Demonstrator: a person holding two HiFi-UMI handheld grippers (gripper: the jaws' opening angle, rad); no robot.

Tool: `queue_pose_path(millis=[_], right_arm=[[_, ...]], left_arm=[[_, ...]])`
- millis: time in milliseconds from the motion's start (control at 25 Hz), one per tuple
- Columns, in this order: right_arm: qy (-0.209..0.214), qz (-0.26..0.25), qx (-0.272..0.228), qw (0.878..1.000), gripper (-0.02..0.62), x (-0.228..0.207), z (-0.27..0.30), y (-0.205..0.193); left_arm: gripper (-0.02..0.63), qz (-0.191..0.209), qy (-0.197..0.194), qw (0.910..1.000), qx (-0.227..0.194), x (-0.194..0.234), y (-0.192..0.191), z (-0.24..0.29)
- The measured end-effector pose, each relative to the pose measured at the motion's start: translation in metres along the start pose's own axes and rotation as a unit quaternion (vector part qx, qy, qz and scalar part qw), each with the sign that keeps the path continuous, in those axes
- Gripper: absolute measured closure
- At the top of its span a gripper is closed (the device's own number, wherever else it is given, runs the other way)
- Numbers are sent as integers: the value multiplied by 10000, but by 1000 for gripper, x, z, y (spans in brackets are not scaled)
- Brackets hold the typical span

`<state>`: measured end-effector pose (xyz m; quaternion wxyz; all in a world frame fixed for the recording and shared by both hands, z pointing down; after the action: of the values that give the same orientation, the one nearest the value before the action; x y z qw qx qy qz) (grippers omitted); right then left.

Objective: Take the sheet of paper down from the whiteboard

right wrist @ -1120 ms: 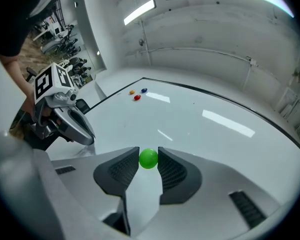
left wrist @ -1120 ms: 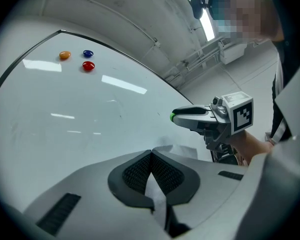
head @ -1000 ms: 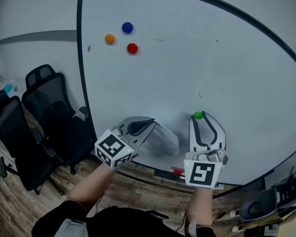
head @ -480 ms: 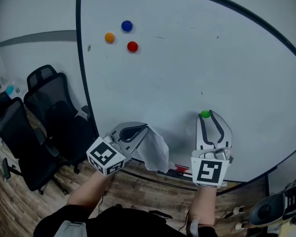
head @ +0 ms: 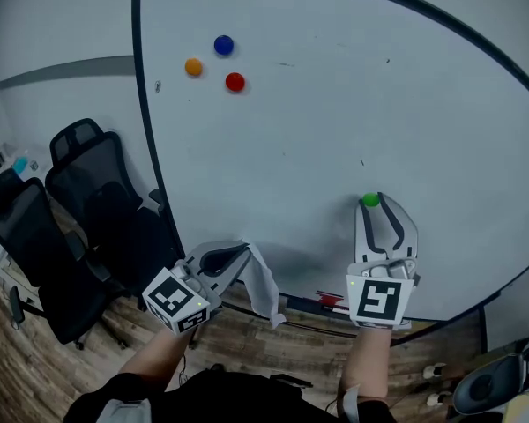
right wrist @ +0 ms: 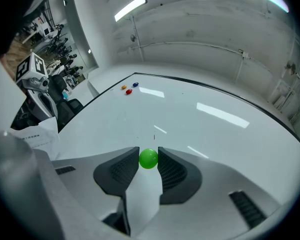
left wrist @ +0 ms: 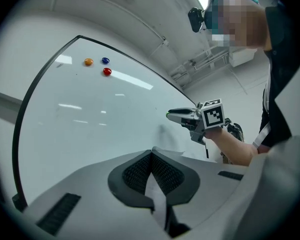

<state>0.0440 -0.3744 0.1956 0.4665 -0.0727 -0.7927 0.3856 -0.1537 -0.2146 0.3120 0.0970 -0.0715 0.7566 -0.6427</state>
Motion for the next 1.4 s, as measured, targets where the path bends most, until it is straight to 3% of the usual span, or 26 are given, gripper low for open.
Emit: queue_pose_path(millis=[360,880,1240,1400], right_arm=[[61,88,105,9999,471,0,10,-6],[147,311,406,9986,471,1,27,-26],[-11,226,150,9996,465,4,12,-26],[-66,726,21,9973,466,13,-15,-26]], left_arm=[[594,-283,73,9995,156,-5,-22,-18],[594,-404,-314,9987,5,-23,-42,-33],[594,-426,-365,9984,121,-33,-46,-32],[594,-507,-441,9977,92,-33,-50,-36]])
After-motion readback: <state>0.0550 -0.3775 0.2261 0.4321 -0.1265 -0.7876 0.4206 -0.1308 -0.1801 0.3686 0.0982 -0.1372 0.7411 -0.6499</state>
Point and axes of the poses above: the fingertips, and each gripper's own axes: z forward along the fingers, x to its left, y out of its top, the point moved 8 cm from there along -z, backward along the fingers
